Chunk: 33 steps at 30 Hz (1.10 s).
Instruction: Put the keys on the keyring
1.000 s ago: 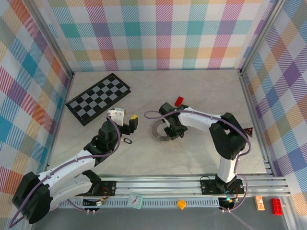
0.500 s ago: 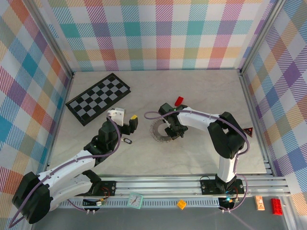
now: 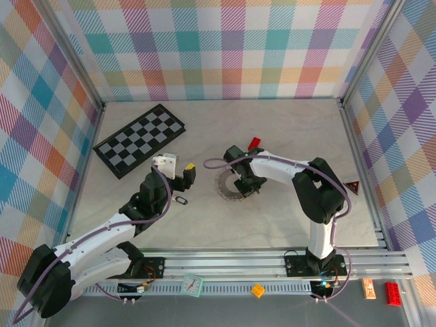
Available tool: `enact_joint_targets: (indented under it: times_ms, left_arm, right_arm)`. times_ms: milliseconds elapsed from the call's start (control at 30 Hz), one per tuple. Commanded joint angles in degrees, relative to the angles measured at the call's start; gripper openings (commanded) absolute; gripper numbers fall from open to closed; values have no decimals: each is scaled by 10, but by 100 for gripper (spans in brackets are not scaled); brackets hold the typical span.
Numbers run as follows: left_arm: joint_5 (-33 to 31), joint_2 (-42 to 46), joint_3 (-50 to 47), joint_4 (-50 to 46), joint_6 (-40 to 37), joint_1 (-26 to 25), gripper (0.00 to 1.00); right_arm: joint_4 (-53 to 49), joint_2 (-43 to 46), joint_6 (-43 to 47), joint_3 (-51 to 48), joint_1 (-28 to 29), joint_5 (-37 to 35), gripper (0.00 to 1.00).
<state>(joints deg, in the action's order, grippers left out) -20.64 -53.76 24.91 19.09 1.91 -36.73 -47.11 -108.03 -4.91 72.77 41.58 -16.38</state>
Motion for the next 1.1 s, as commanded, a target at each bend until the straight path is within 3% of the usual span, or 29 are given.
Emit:
enact_joint_targets:
  times_ms: [0,367,600,1067]
  left_arm:
    - [-10,7,-1,-6,-8,5,84]
    - [-10,8,-1,-5,-7,5,84]
    - [-9,7,-3,-2,-6,6,84]
    - [-9,0,-1,3,-8,6,84]
  right_arm:
    - [-18,2,6,15,-3,5,4]
    - [-13,87,-36,-5,-3,156,0]
    - [18,101,-66,-49,-4,212,0]
    - [43,71,-62,-78,-4,195,0]
